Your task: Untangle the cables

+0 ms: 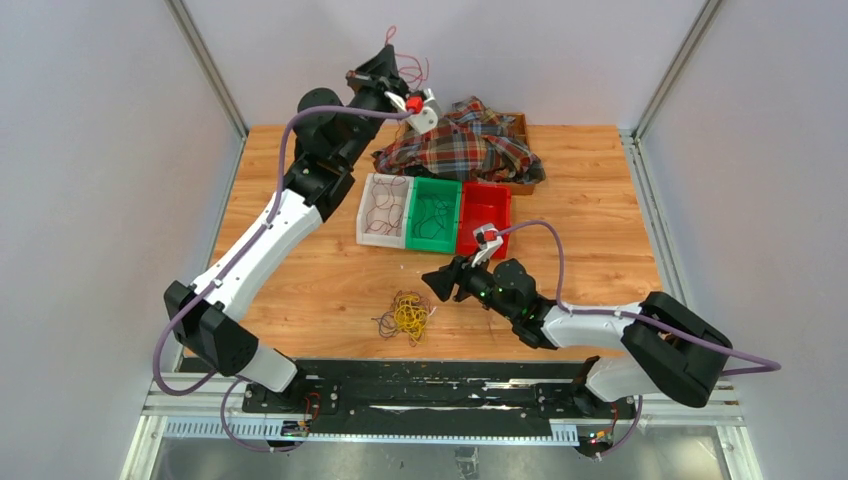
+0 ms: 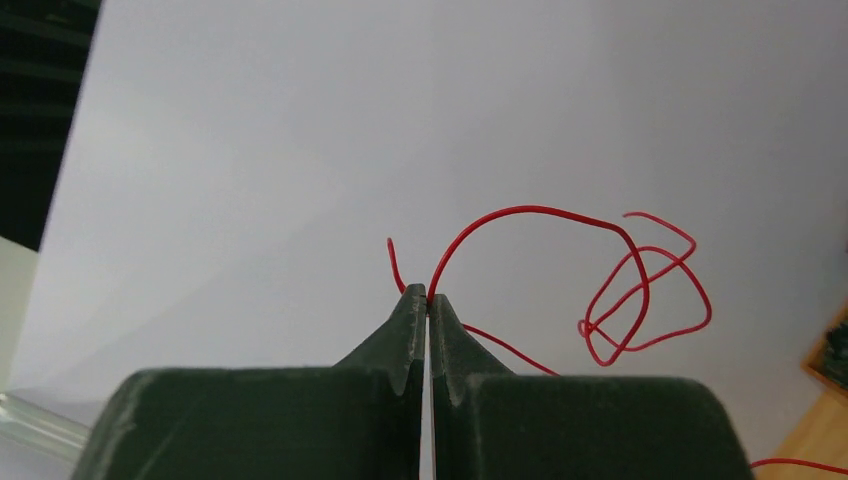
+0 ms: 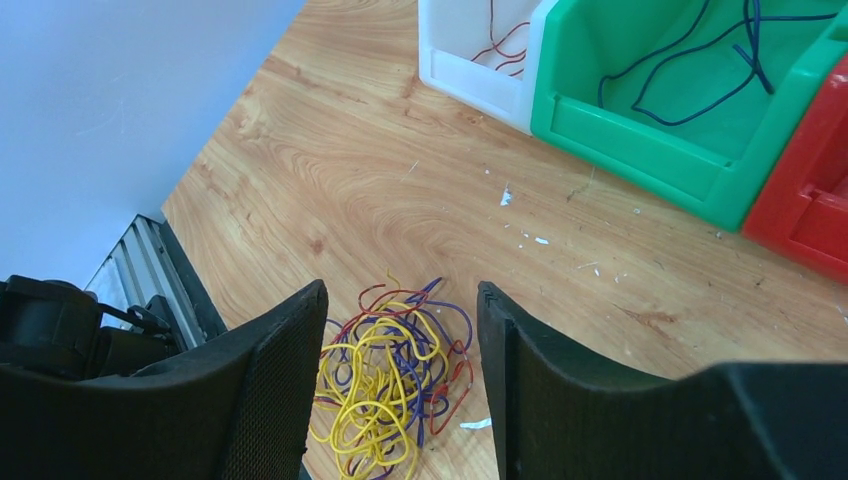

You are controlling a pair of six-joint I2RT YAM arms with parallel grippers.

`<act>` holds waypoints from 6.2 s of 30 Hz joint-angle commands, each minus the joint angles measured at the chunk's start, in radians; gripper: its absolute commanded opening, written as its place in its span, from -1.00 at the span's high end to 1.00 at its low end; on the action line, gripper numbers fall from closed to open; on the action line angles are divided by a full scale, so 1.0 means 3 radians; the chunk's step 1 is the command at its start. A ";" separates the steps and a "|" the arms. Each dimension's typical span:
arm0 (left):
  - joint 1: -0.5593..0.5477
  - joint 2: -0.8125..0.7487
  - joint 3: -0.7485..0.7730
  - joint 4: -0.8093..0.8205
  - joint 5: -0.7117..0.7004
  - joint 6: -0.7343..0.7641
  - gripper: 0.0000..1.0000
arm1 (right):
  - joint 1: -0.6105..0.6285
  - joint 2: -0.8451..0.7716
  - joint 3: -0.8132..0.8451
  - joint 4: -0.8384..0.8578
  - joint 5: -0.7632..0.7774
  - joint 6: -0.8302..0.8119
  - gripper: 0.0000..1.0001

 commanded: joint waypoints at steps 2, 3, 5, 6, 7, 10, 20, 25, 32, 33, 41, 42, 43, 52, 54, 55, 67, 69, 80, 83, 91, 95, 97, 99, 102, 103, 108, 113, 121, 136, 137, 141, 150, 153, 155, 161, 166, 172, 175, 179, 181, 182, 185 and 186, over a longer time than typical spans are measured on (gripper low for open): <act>0.0034 -0.0362 -0.0586 -0.0197 -0.0150 -0.0122 0.99 | -0.0078 -0.0130 -0.0060 0.0067 0.0041 0.0033 -0.13; 0.0038 -0.0410 -0.0702 -0.0206 -0.0170 -0.0123 0.99 | -0.0080 -0.0137 -0.0063 0.0057 0.0041 0.0037 -0.13; 0.0045 -0.0475 -0.0855 -0.0307 -0.0213 -0.0152 0.99 | -0.0088 -0.0131 -0.0058 0.0061 0.0033 0.0053 -0.12; 0.0046 -0.0494 -0.0904 -0.0374 -0.0235 -0.0178 0.99 | -0.0091 -0.0122 -0.0056 0.0059 0.0025 0.0060 -0.12; 0.0046 -0.0505 -0.0939 -0.0439 -0.0260 -0.0225 0.99 | -0.0090 -0.0115 -0.0051 0.0059 0.0021 0.0065 -0.11; 0.0055 -0.0503 -0.0965 -0.0599 -0.0322 -0.0401 0.99 | -0.0091 -0.0099 -0.0040 0.0060 0.0013 0.0083 -0.10; 0.0061 -0.0274 -0.0838 -0.1418 -0.0569 -0.1180 0.99 | -0.0112 -0.0143 -0.0060 0.0006 0.0015 0.0096 -0.08; 0.0143 -0.0072 -0.0857 -0.1364 -0.0703 -0.1314 0.99 | -0.0130 -0.0144 -0.0060 -0.0002 0.0006 0.0119 -0.06; 0.0227 0.0231 -0.0954 -0.1252 -0.0689 -0.1171 0.99 | -0.0159 -0.0162 -0.0065 -0.0056 0.0004 0.0144 -0.03; 0.0225 0.0286 -0.0982 -0.1270 -0.0683 -0.1115 0.99 | -0.0164 -0.0175 -0.0065 -0.0076 0.0014 0.0149 -0.03; 0.0230 0.0591 -0.1130 -0.1161 -0.0708 -0.0940 0.99 | -0.0222 -0.0195 -0.0077 -0.0119 0.0016 0.0171 -0.01; 0.0230 0.0625 -0.1131 -0.1161 -0.0703 -0.0943 0.99 | -0.0227 -0.0193 -0.0076 -0.0120 0.0013 0.0172 -0.01; 0.0229 0.0660 -0.1128 -0.1171 -0.0698 -0.0948 0.99 | -0.0229 -0.0188 -0.0076 -0.0123 0.0011 0.0171 -0.01; 0.0230 0.1016 -0.1137 -0.1098 -0.0714 -0.1080 0.99 | -0.0252 -0.0155 -0.0086 -0.0095 0.0001 0.0195 0.01; 0.0239 0.1103 -0.1066 -0.1162 -0.0650 -0.1190 0.99 | -0.0260 -0.0162 -0.0088 -0.0099 0.0004 0.0192 0.01; 0.0244 0.1138 -0.1020 -0.1213 -0.0604 -0.1262 0.99 | -0.0260 -0.0168 -0.0091 -0.0103 0.0005 0.0193 0.01; 0.0381 0.1378 -0.0518 -0.1840 -0.0476 -0.1633 0.31 | -0.0291 -0.0221 -0.0134 -0.0111 0.0011 0.0204 0.03; 0.0406 0.1344 -0.0472 -0.1929 -0.0427 -0.1641 0.05 | -0.0292 -0.0221 -0.0137 -0.0105 0.0008 0.0206 0.03; 0.0520 0.1085 0.0280 -0.3079 0.0324 -0.1723 -0.96 | -0.0293 -0.0269 -0.0162 -0.0100 -0.0001 0.0220 0.04; 0.0524 0.0948 0.0300 -0.3270 0.0514 -0.1729 -0.96 | -0.0295 -0.0289 -0.0170 -0.0104 0.0009 0.0217 0.04; 0.0512 0.0818 -0.0025 -0.3516 0.0910 -0.1836 -0.43 | -0.0292 -0.0310 -0.0153 -0.0142 -0.0048 0.0236 0.10; 0.0377 0.0424 -0.0495 -0.3819 0.1373 -0.1640 -0.72 | -0.0291 -0.0421 -0.0168 -0.0271 -0.0030 0.0195 -0.07; 0.0274 0.0198 -0.0747 -0.3951 0.1511 -0.1575 -0.81 | -0.0291 -0.0466 -0.0200 -0.0307 0.0008 0.0170 -0.11; 0.0151 -0.0043 -0.0980 -0.4032 0.1666 -0.1584 -0.87 | -0.0295 -0.0494 -0.0228 -0.0324 0.0038 0.0162 -0.11; -0.0061 -0.0245 -0.1316 -0.4039 0.1747 -0.1537 -0.87 | -0.0294 -0.0542 -0.0266 -0.0340 0.0067 0.0170 -0.09; -0.0124 -0.0260 -0.1396 -0.4035 0.1757 -0.1466 -0.85 | -0.0292 -0.0565 -0.0273 -0.0375 0.0076 0.0179 -0.06; -0.0230 0.0030 -0.1390 -0.4039 0.1862 -0.1197 -0.66 | -0.0298 -0.0887 -0.0333 -0.0680 0.0144 0.0186 0.19; -0.0245 0.0386 -0.1261 -0.4022 0.1852 -0.0849 -0.56 | -0.0306 -0.1461 -0.0435 -0.1140 0.0346 0.0159 0.28; -0.0265 0.0610 -0.1201 -0.3719 0.1727 -0.0751 -0.39 | -0.0312 -0.1972 -0.0490 -0.1617 0.0547 0.0153 0.40; -0.0291 0.0676 -0.1432 -0.3464 0.1557 -0.0694 0.03 | -0.0317 -0.1844 -0.0346 -0.1618 0.0502 0.0056 0.53; -0.0291 0.0679 -0.1438 -0.3444 0.1566 -0.0708 0.09 | -0.0317 -0.1835 -0.0336 -0.1621 0.0502 0.0049 0.54; -0.0297 0.0668 -0.1380 -0.3420 0.1548 -0.0828 0.61 | -0.0319 -0.1799 -0.0303 -0.1608 0.0488 0.0039 0.58; -0.0297 0.0194 -0.1129 -0.3643 0.1471 -0.1568 0.99 | -0.0317 -0.1602 -0.0235 -0.1413 0.0388 -0.0013 0.42; -0.0297 0.0064 -0.0957 -0.3861 0.1394 -0.1802 0.99 | -0.0320 -0.1525 -0.0180 -0.1252 0.0254 -0.0089 -0.03; -0.0297 -0.0064 -0.0835 -0.3963 0.1416 -0.1912 0.99 | -0.0320 -0.1450 -0.0100 -0.1178 0.0152 -0.0153 -0.18; -0.0296 -0.0438 -0.0504 -0.4052 0.1546 -0.2247 0.99 | -0.0286 -0.1199 0.0192 -0.0926 -0.0239 -0.0331 -0.34; -0.0297 -0.0526 -0.0166 -0.4231 0.1640 -0.2374 0.99 | -0.0152 -0.0935 0.0472 -0.0723 -0.0342 -0.0485 -0.38; -0.0297 -0.0591 0.0171 -0.4411 0.1757 -0.2445 0.99 | -0.0083 -0.0479 0.0740 -0.0482 -0.0478 -0.0565 -0.39; -0.0297 -0.0655 0.0302 -0.4413 0.1800 -0.2475 0.99 | -0.0050 -0.0262 0.0816 -0.0336 -0.0589 -0.0548 -0.38; -0.0297 -0.0677 0.0500 -0.4414 0.1806 -0.2482 0.99 | 0.0020 -0.0025 0.0919 -0.0228 -0.0740 -0.0508 -0.33; -0.0296 -0.0666 0.0633 -0.4413 0.1800 -0.2482 0.99 | 0.0058 0.0081 0.0936 -0.0194 -0.0759 -0.0478 -0.30; -0.0296 -0.0657 0.0673 -0.4413 0.1803 -0.2485 0.99 | 0.0073 0.0134 0.0939 -0.0161 -0.0761 -0.0454 -0.27; -0.0296 -0.0617 0.0904 -0.4407 0.1811 -0.2504 0.99 | 0.0095 0.0264 0.0926 -0.0060 -0.0764 -0.0368 -0.20; -0.0297 -0.0601 0.0982 -0.4410 0.1806 -0.2523 0.99 | 0.0098 0.0306 0.0919 -0.0054 -0.0743 -0.0337 -0.18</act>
